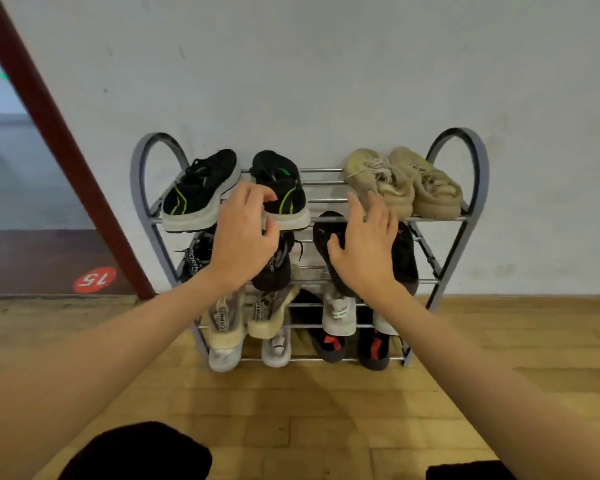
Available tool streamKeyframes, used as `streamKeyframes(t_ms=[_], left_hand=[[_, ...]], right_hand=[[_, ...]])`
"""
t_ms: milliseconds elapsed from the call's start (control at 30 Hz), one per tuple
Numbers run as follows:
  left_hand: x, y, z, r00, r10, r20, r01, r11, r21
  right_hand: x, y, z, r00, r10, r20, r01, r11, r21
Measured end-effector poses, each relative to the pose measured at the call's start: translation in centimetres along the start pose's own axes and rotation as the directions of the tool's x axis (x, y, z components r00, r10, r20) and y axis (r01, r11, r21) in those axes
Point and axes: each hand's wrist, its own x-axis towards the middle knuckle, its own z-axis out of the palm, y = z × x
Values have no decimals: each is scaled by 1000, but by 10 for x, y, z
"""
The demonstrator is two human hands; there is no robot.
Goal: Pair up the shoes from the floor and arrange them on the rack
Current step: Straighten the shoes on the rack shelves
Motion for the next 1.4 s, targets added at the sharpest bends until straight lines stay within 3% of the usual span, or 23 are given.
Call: streamKeyframes(t_ms=[100, 200, 333, 433, 567, 767, 967, 1233, 1400], left_hand=[[-3, -36, -24, 993, -94, -73, 105, 979, 172], [-2, -72, -43, 991, -130, 21, 118, 950, 289], [3, -107, -53, 954, -170, 245, 87, 945, 317], [-1, -119, -53, 937, -140, 321, 62, 969, 241], [-5, -123, -50, 952, -93, 292, 44, 984, 172], [-1, -137, -54, 976, -67, 207, 31, 985, 170], [13, -146, -49, 975, -105, 194, 60, 973, 224], [6, -146, -39, 988, -112, 103, 101, 989, 105], [-9, -150, -43, 986, -27, 165, 17, 998, 64]], right_hand=[[8, -33, 7, 1000, -13, 6, 12, 993, 119], [17, -59, 17, 983, -107, 151, 59, 953, 297], [32, -74, 37, 972, -112, 206, 70, 977, 201], [40, -77, 45, 974, -113, 197, 86, 987, 137], [37, -79, 56, 977, -194, 90, 177, 970, 169], [42, -111, 75, 994, -102, -29, 106, 961, 254], [51, -145, 95, 998, -39, -44, 49, 965, 257], [46, -140, 111, 992, -94, -80, 109, 968, 226], [41, -132, 113, 981, -179, -72, 192, 943, 273]])
